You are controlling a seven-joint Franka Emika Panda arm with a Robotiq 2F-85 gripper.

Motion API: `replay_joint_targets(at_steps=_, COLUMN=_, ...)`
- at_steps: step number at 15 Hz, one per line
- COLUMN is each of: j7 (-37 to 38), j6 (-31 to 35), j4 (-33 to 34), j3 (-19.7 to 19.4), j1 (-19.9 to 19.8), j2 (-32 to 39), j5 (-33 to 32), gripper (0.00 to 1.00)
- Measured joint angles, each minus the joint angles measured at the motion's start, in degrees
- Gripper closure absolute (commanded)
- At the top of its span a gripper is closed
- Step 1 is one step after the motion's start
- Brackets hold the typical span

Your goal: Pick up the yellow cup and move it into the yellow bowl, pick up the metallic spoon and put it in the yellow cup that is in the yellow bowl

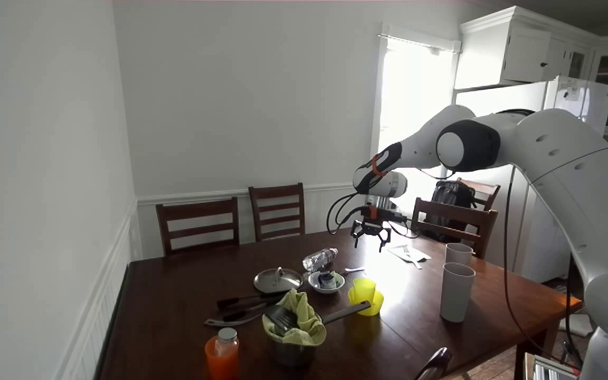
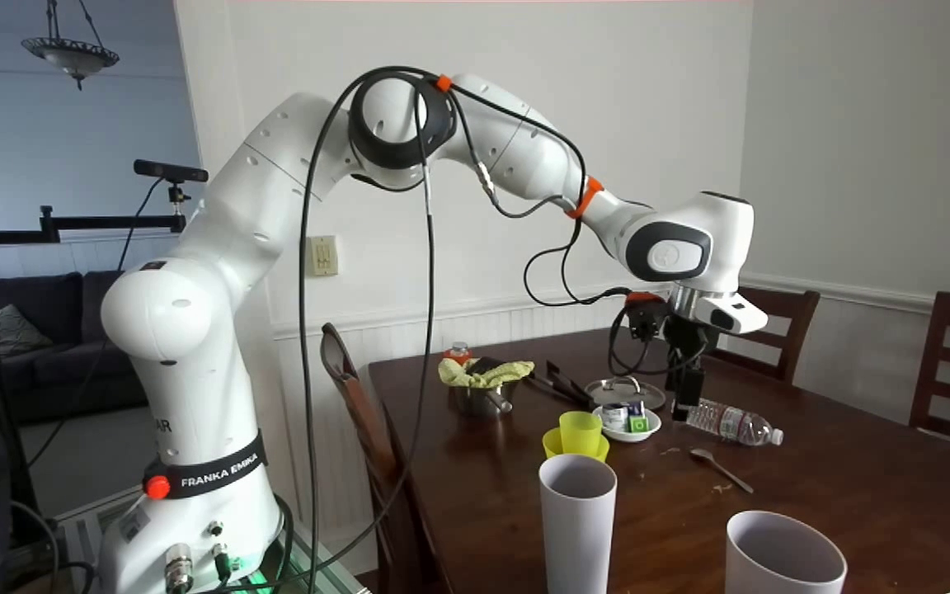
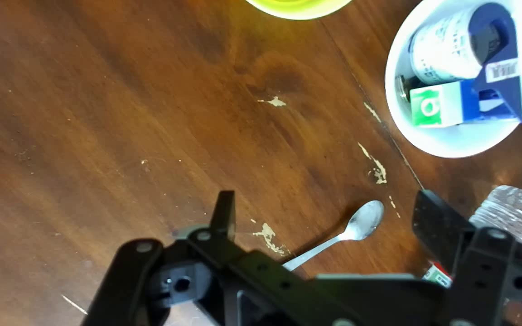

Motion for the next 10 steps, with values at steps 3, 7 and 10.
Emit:
replay_joint_targets(at_steps=3, j7=0.44, j6=0.00, j4=0.71, j3=-0.08, j1=-0.03, j2=0.40, j5=-0.02, gripper=0.00)
replay_joint_targets(at_steps=7, j7=9.51, j6=2.34, j4=1.44, j3=-0.31, j1=-0.07, j2=2.52, j5=1.18, gripper=0.00)
replay_joint_targets(at_steps=10, j7=16.81, j6=5.60, j4=3.83, j3=-0.30, j1=0.23, j2=6.14, j5=2.43, gripper=0.00)
